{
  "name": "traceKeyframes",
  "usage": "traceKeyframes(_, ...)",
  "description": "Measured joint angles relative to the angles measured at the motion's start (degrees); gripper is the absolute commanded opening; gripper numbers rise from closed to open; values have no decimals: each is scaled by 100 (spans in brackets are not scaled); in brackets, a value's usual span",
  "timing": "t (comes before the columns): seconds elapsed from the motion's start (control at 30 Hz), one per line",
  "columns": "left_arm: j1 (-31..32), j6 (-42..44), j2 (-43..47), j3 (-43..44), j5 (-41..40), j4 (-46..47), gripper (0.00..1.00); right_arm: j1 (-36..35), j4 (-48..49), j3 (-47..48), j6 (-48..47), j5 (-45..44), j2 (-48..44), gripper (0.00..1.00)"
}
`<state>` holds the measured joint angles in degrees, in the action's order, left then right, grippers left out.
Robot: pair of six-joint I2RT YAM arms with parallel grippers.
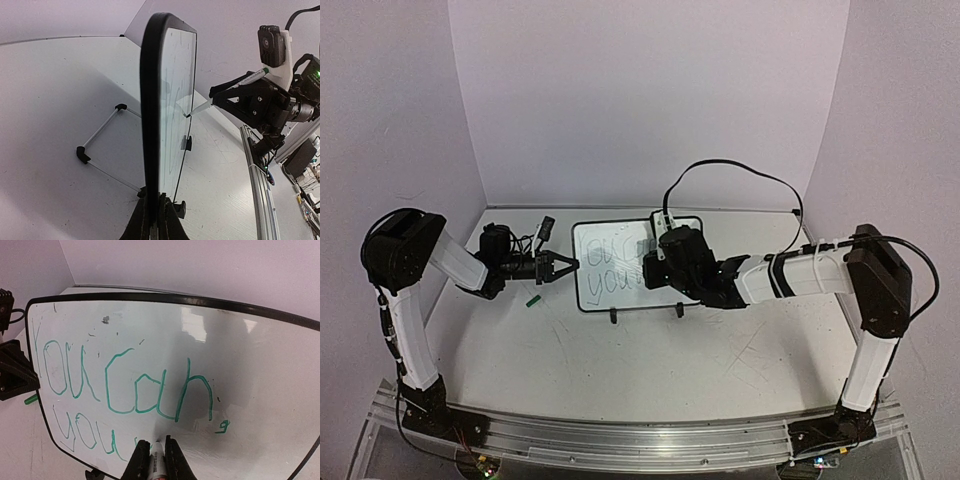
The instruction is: Write a sentence on the whiteboard
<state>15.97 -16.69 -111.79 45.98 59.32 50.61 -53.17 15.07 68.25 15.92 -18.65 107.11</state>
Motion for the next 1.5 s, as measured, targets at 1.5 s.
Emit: traceKeyframes(1.5,7,42,11,22,-1,-108,0,0,114,-505,499,87,-102,0)
